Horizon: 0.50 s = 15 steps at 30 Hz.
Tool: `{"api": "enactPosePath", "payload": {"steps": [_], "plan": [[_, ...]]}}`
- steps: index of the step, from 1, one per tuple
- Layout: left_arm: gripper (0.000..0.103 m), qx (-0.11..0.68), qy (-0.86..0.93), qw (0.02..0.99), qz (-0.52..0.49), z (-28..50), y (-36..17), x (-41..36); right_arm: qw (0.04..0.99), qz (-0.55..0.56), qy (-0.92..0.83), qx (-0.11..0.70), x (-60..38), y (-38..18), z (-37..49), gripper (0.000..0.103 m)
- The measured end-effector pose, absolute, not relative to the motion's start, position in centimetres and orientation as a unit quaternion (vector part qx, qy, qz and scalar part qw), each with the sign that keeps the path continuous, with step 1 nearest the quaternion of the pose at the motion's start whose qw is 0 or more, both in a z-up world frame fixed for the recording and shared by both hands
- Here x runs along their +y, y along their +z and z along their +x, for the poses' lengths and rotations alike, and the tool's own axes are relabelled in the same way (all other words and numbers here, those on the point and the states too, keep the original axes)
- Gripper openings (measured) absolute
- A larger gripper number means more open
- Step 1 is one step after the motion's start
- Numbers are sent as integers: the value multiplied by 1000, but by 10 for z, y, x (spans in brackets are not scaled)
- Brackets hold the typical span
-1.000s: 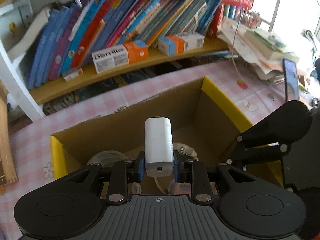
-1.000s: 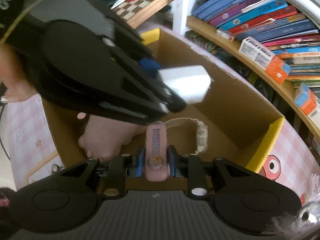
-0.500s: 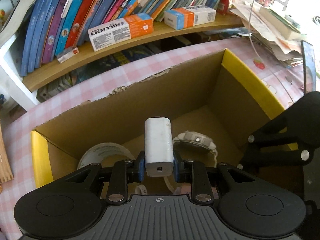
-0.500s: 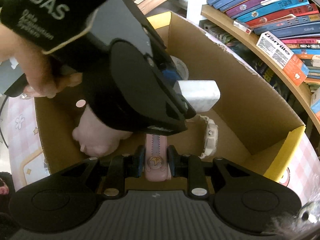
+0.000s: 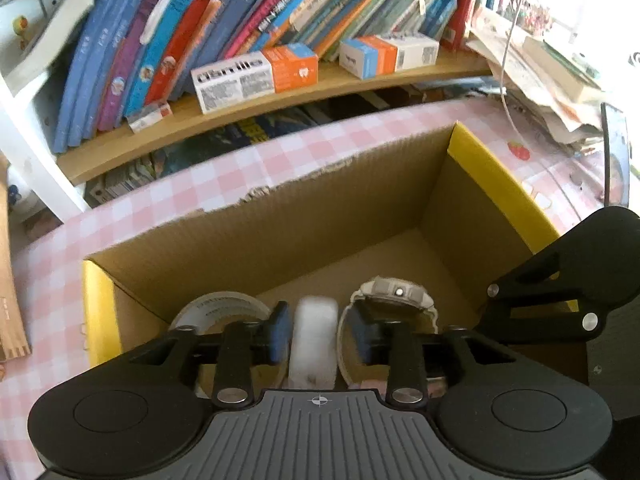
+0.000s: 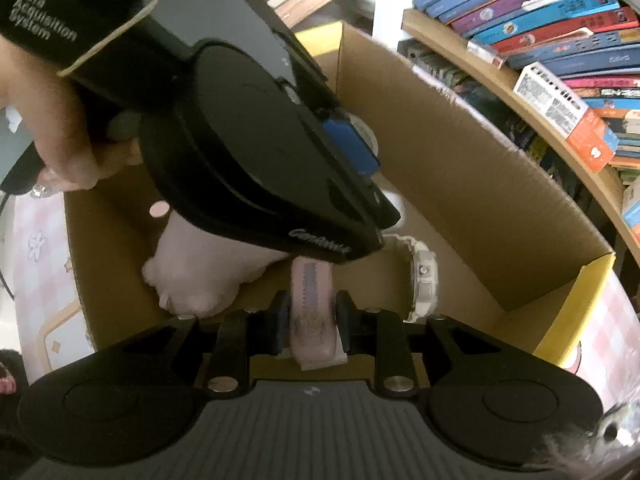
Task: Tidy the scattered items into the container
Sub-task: 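Open the left tool to release the charger while the right tool releases the pink case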
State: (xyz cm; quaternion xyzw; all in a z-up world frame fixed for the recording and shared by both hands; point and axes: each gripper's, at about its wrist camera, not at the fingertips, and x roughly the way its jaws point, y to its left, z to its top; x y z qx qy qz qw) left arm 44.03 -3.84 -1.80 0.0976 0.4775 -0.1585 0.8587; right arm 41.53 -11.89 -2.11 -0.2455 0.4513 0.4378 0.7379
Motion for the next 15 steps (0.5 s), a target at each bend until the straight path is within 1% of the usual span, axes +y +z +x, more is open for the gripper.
{"api": "enactPosePath", "payload": {"steps": [1,2,15], "plan": [[65,473,-156,862,94,438,-16,-37,740,-245,438,448,-119,-19,414,36],[65,469,-155,865,89,436,-14,-36,743,-244,438,444,-120,-17,414,38],[67,418,-155,891,83,399,23,-29,766,-247,427,413,-125,8,395,43]]}}
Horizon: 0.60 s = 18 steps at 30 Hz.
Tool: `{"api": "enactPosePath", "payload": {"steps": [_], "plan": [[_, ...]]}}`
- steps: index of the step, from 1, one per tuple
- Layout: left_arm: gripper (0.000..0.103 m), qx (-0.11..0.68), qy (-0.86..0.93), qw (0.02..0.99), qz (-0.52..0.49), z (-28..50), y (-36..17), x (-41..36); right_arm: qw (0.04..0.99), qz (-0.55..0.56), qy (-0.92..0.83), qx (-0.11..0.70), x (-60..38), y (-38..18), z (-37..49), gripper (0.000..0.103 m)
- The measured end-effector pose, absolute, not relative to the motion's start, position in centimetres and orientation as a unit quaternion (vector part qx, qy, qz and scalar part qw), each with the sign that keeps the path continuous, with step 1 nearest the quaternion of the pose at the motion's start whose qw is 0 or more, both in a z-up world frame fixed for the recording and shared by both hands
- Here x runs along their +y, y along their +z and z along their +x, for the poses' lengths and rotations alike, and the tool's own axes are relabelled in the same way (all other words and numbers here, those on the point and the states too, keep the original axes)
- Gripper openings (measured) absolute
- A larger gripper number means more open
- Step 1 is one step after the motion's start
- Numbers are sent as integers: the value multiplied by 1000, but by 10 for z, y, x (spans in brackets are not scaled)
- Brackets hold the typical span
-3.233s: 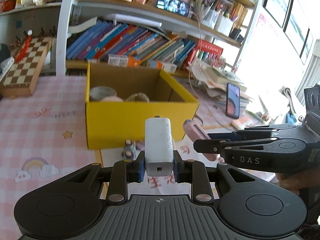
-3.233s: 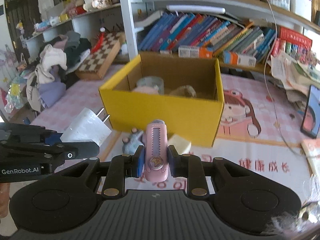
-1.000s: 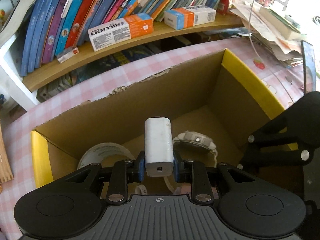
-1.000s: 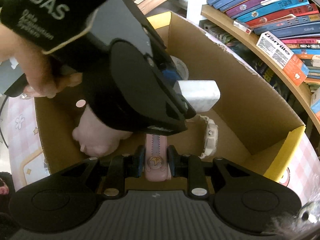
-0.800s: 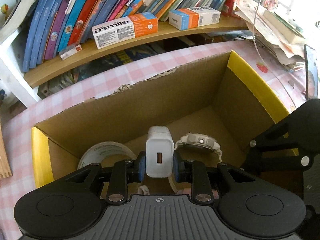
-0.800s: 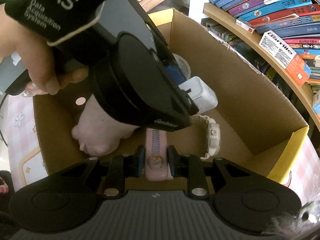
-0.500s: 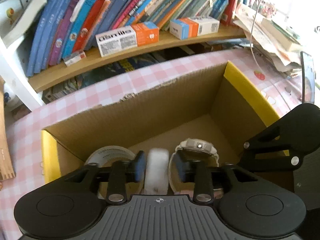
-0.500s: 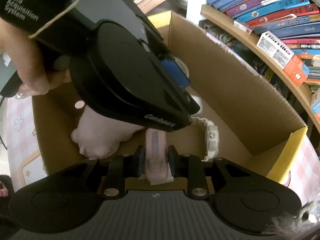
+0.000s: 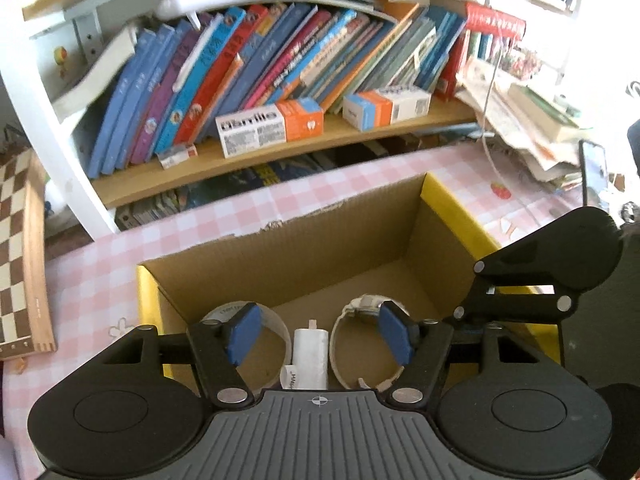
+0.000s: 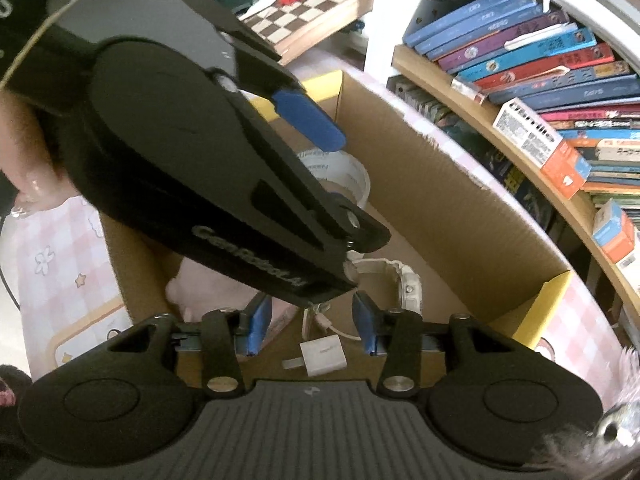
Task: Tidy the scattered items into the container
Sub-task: 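Open the left tool to release the charger while the right tool releases the pink case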
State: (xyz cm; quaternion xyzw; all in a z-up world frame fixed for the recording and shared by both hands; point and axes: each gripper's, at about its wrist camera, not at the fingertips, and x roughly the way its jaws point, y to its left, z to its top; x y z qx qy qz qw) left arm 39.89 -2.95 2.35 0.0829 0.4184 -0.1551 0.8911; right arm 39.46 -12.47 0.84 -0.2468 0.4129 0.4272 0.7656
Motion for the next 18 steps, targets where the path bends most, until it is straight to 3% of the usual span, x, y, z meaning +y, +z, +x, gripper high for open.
{"api": "enactPosePath", "payload": {"steps": [18], "plan": [[73,316,-169,930,77,313,80,-18,828,-227,377,348,-154,64,347,49]]}}
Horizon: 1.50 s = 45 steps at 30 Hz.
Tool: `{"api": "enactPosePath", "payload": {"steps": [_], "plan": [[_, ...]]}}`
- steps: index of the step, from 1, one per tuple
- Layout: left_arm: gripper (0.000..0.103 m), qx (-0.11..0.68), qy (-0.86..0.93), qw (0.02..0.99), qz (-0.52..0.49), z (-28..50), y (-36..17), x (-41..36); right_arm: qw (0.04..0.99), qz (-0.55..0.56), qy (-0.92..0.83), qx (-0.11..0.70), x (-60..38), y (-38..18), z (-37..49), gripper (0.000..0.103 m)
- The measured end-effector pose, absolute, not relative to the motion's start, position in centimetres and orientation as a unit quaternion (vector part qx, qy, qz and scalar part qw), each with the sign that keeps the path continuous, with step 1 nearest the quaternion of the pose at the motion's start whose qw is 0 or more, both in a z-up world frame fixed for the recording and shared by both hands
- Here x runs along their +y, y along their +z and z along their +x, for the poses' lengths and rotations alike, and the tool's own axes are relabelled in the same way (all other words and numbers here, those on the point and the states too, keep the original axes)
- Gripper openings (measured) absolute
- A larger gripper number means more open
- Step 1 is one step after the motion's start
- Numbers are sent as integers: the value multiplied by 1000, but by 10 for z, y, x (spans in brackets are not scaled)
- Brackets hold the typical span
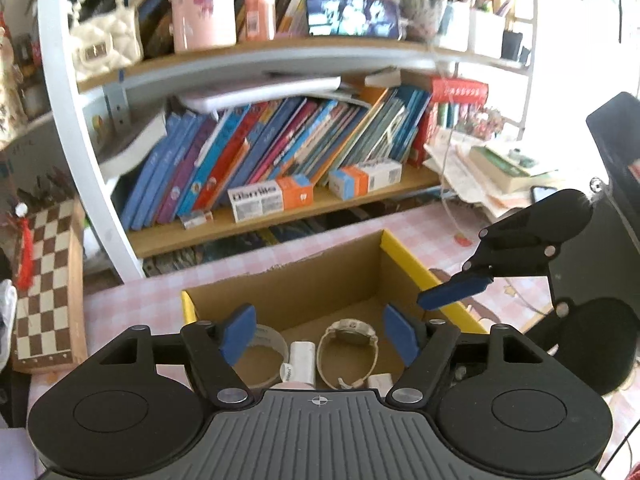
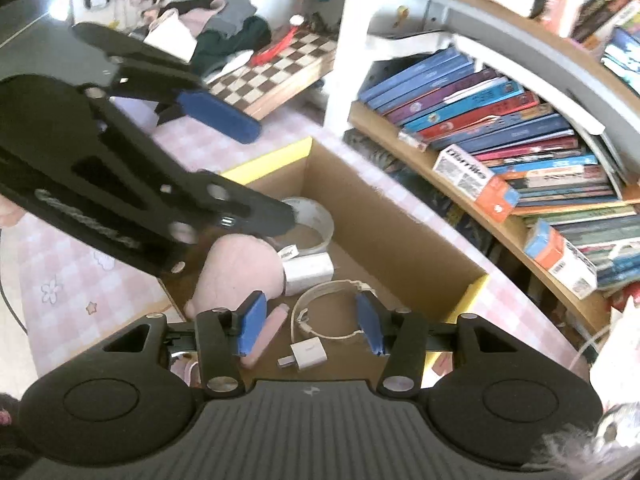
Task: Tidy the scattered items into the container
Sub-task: 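Open the left tool to release the charger while the right tool releases the pink case, then withdraw both open tools up out of the box toward the toy car and sponge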
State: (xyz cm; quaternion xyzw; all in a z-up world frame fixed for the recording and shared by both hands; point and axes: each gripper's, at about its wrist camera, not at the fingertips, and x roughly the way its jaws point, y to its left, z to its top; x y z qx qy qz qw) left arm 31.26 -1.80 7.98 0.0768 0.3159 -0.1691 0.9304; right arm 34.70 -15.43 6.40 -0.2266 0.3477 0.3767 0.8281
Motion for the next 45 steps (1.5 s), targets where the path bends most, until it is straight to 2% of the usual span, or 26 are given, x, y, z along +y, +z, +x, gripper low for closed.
{"api": "enactPosePath", "payload": {"steps": [5,7,11,15,19,34,45], "plan": [[75,291,-174,938,76,282,93,-11,851,-194,356,332,-166,76,330,49],[80,280,-172,942,75,268,96,-8,862,-179,348,322,-172,81,319,52],[82,266,-164,947,71,241,97,1,878,-148,332,312,-177,86,299,53],[84,265,-153,950,62,215,92,9,891,-122,312,307,-178,87,278,63],[85,272,-138,951,53,193,83,18,900,-109,292,304,-181,83,253,66],[85,278,-105,954,35,142,45,20,934,-88,201,281,-185,50,177,75],[85,318,-102,942,26,120,5,7,934,-75,157,312,-187,4,142,75]]}}
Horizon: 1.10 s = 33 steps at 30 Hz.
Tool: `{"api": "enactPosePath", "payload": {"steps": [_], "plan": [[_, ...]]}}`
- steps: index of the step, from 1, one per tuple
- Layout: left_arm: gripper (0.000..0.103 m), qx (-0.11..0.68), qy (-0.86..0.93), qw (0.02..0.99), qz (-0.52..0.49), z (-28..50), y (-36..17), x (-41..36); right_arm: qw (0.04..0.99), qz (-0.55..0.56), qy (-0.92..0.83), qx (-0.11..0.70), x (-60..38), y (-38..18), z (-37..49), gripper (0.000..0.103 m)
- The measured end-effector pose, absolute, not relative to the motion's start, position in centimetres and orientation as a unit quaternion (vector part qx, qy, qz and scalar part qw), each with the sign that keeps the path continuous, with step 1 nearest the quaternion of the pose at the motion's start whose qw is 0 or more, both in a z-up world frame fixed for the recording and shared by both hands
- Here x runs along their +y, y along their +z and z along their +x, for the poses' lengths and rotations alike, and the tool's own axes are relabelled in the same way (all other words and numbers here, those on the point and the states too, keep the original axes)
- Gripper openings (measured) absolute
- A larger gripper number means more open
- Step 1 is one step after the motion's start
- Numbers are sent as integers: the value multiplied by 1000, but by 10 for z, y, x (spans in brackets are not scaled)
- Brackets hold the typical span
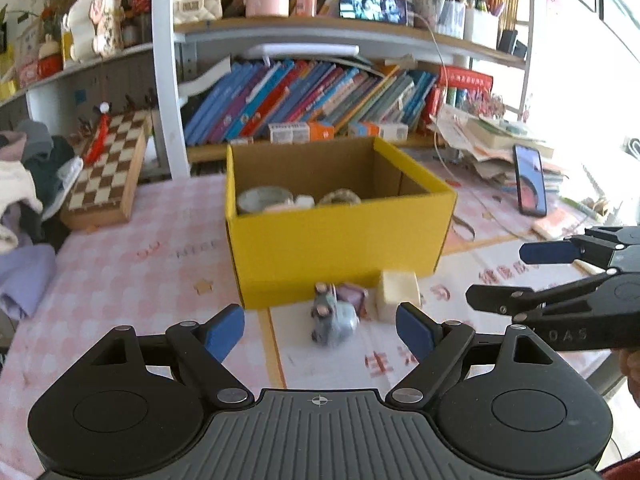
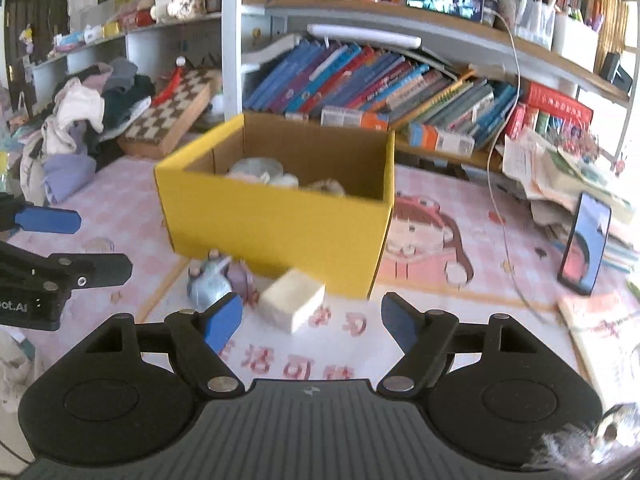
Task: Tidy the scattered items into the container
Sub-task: 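Withdraw both open tools up out of the box toward the toy car and sponge, then grasp the blue toy car with the left tool while the right tool grasps the white sponge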
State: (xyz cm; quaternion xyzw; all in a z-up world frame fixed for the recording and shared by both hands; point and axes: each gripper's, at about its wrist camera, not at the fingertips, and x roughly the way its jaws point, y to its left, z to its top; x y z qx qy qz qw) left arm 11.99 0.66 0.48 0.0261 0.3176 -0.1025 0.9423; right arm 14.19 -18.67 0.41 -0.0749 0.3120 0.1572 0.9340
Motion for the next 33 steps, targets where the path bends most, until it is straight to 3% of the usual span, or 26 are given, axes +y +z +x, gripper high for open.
{"api": "enactPosePath", "payload": {"steps": [33], "plan": [[85,360,-95,928,13,112,-30,2,914,-77,154,367,-175,-32,134,76]]}}
